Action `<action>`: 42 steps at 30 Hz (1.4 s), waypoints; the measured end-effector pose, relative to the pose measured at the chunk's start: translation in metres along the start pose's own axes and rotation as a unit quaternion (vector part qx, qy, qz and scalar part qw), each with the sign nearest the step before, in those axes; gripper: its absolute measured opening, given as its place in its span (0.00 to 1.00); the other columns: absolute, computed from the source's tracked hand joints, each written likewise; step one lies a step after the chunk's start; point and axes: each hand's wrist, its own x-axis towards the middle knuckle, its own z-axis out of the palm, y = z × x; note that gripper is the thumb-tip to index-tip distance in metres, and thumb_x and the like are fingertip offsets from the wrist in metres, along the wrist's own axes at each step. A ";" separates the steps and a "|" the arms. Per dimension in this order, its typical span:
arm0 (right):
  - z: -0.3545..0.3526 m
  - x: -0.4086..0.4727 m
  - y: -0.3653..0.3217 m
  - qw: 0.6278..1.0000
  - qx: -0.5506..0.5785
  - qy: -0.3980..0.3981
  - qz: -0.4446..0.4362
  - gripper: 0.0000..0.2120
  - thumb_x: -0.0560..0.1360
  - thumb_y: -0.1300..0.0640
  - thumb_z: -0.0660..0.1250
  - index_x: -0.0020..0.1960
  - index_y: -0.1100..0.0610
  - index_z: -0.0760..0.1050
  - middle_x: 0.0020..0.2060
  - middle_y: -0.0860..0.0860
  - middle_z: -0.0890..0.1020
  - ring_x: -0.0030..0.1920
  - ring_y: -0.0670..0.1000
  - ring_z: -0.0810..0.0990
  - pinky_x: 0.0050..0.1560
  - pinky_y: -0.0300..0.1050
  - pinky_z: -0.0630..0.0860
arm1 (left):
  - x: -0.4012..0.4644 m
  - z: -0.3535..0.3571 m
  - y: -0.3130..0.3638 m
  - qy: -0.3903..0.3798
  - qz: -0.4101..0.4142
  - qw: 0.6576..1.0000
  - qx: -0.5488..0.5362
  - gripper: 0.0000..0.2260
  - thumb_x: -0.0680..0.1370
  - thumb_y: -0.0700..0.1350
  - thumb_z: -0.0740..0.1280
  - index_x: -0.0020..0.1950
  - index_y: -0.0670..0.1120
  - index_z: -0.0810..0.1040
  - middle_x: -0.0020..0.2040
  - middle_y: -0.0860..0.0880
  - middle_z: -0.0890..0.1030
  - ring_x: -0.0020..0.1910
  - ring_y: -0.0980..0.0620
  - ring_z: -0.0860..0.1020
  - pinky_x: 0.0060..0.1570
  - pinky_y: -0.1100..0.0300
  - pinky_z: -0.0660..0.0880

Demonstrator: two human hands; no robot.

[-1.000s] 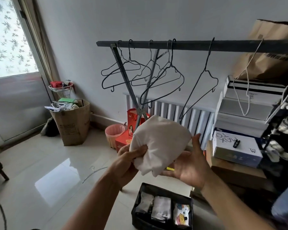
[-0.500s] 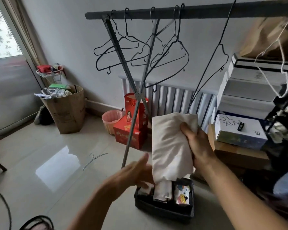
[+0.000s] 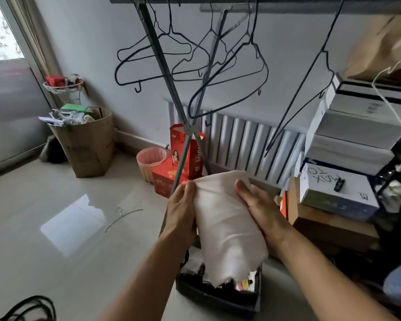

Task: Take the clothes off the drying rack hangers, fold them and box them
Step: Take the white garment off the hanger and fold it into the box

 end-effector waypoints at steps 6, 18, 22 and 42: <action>-0.030 0.050 0.053 0.990 -0.089 0.105 -0.032 0.18 0.79 0.42 0.61 0.59 0.53 0.77 0.53 0.51 0.82 0.55 0.52 0.81 0.58 0.50 0.76 | 0.007 -0.001 -0.059 -0.162 -0.186 0.969 -0.011 0.28 0.74 0.62 0.65 0.62 0.42 0.79 0.56 0.40 0.83 0.56 0.41 0.82 0.57 0.46 0.78; -0.095 0.114 0.231 0.963 0.170 -0.071 0.194 0.43 0.75 0.28 0.49 0.62 0.63 0.79 0.60 0.63 0.79 0.62 0.62 0.78 0.64 0.58 0.71 | 0.107 -0.035 -0.229 -0.088 -0.133 0.987 0.000 0.17 0.77 0.47 0.69 0.60 0.37 0.79 0.54 0.37 0.83 0.54 0.38 0.82 0.52 0.46 0.80; -0.106 0.132 0.294 0.974 0.160 -0.067 0.143 0.25 0.75 0.48 0.69 0.66 0.63 0.74 0.57 0.61 0.82 0.57 0.61 0.82 0.53 0.55 0.80 | 0.142 -0.044 -0.279 -0.085 -0.091 0.990 0.060 0.15 0.78 0.49 0.67 0.57 0.39 0.80 0.49 0.40 0.85 0.48 0.43 0.84 0.51 0.47 0.81; -0.167 0.199 0.516 0.988 -0.053 0.086 -0.114 0.11 0.74 0.50 0.68 0.54 0.49 0.72 0.43 0.55 0.86 0.42 0.52 0.85 0.37 0.45 0.80 | 0.233 -0.093 -0.544 -0.241 -0.245 0.918 -0.198 0.31 0.76 0.62 0.63 0.67 0.38 0.76 0.67 0.35 0.75 0.66 0.39 0.75 0.65 0.43 0.72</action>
